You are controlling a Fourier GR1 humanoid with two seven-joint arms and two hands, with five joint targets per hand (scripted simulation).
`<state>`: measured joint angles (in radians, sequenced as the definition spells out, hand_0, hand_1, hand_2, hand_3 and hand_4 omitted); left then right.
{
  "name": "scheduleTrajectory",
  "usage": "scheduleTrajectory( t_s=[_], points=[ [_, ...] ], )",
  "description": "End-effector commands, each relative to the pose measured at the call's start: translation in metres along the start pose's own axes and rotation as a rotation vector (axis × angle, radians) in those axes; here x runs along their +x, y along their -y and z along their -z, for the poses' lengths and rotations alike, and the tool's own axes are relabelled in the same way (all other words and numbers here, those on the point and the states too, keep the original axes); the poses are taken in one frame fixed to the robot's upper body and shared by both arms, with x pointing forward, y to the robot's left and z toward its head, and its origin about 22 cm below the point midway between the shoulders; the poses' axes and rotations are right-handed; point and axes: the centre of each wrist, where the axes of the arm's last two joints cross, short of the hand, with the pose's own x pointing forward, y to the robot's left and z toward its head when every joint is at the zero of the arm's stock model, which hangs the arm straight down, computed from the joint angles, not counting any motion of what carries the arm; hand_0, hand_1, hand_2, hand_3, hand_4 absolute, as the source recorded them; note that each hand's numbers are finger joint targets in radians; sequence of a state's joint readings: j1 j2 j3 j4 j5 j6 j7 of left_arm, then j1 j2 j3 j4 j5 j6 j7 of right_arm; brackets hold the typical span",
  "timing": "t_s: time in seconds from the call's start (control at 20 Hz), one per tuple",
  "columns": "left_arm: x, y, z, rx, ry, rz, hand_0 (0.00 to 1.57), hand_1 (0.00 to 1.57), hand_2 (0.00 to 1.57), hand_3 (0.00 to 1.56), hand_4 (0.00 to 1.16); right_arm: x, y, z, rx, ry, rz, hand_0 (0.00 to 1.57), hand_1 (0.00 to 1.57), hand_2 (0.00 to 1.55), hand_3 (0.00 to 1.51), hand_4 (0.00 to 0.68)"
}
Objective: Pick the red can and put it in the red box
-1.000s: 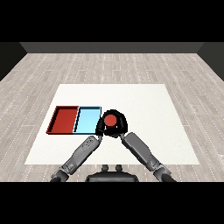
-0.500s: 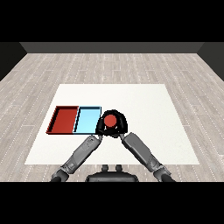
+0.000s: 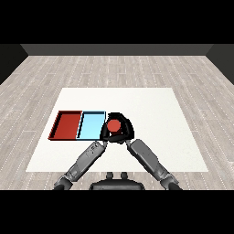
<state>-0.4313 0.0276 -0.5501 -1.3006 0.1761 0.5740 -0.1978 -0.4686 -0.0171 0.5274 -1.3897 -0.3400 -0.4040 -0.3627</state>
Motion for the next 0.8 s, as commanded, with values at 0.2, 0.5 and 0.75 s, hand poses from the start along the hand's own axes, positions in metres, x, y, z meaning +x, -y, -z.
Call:
scheduleTrajectory(
  t_s=[0.2, 0.5, 0.75],
  points=[
    [-0.006, 0.01, -0.002, -0.007, -0.005, -0.003, 1.57, 1.57, 1.57, 1.49, 1.15, 0.019, 0.004, 0.001, 0.024, 0.052, 0.003, 0.0, 0.0, 0.0, 0.0, 0.0],
    [-0.005, -0.001, 0.005, -0.001, -0.01, 0.013, 1.57, 1.57, 1.57, 1.49, 1.15, 0.005, -0.001, 0.002, -0.019, 0.066, -0.1, 0.0, 0.0, 0.0, 0.0, 0.0],
    [-0.023, -0.001, -0.019, -0.007, -0.046, -0.019, 1.57, 1.57, 1.57, 1.49, 1.14, 0.08, 0.03, 0.028, -0.07, 0.17, -0.076, 0.0, 0.0, 0.0, 0.0, 0.0]
  ],
)
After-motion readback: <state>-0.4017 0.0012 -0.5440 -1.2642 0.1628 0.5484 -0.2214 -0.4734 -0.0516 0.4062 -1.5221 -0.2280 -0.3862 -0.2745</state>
